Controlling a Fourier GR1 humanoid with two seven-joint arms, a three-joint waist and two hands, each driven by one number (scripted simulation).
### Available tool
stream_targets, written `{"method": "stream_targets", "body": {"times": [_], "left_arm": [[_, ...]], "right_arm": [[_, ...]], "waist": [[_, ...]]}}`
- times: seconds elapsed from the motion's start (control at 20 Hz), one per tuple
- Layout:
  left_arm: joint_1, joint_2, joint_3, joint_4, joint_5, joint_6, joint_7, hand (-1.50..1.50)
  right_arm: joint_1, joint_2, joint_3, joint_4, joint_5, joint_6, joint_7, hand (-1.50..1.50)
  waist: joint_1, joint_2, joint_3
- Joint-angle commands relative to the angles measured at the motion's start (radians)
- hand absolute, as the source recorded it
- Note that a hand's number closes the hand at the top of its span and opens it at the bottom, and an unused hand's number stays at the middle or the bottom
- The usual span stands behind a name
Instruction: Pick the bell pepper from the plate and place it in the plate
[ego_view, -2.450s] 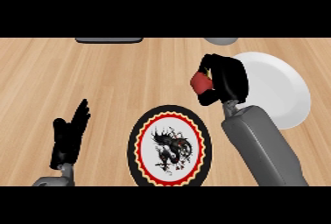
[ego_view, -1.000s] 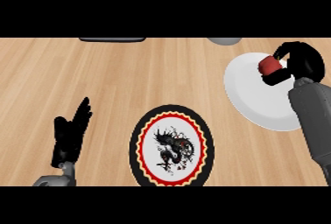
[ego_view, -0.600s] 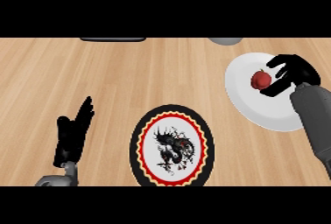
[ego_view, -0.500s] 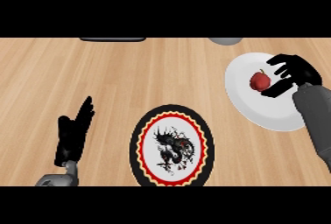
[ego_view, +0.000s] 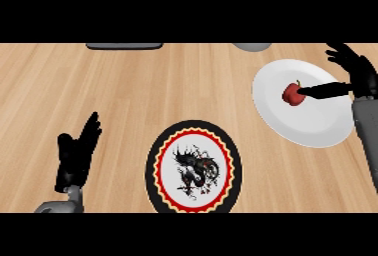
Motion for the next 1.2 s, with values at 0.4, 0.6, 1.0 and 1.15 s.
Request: {"method": "stream_targets", "body": {"times": [0.4,0.6,1.0,1.15], "left_arm": [[0.009,-0.052,-0.048,-0.026,-0.047,0.033,0.01,0.0],[0.001,-0.016,-0.007,-0.007,-0.026,-0.004,0.002,0.0],[0.023,-0.032,-0.009,-0.028,-0.025,-0.012,0.012,0.0],[-0.023,0.01,0.022,-0.048,0.011,-0.057,0.065,0.0]], "right_arm": [[0.08,-0.094,-0.132,0.037,-0.257,0.22,-0.178,-1.5],[0.15,-0.004,-0.081,-0.039,-0.286,0.175,-0.202,-1.5],[0.154,-0.042,-0.034,0.036,-0.282,0.113,-0.258,-1.5],[0.103,-0.009,-0.014,0.103,-0.245,0.019,-0.26,-1.5]], "waist": [[0.008,0.003,-0.001],[0.005,0.001,-0.002],[0.01,0.003,-0.001],[0.019,0.005,-0.001]]}}
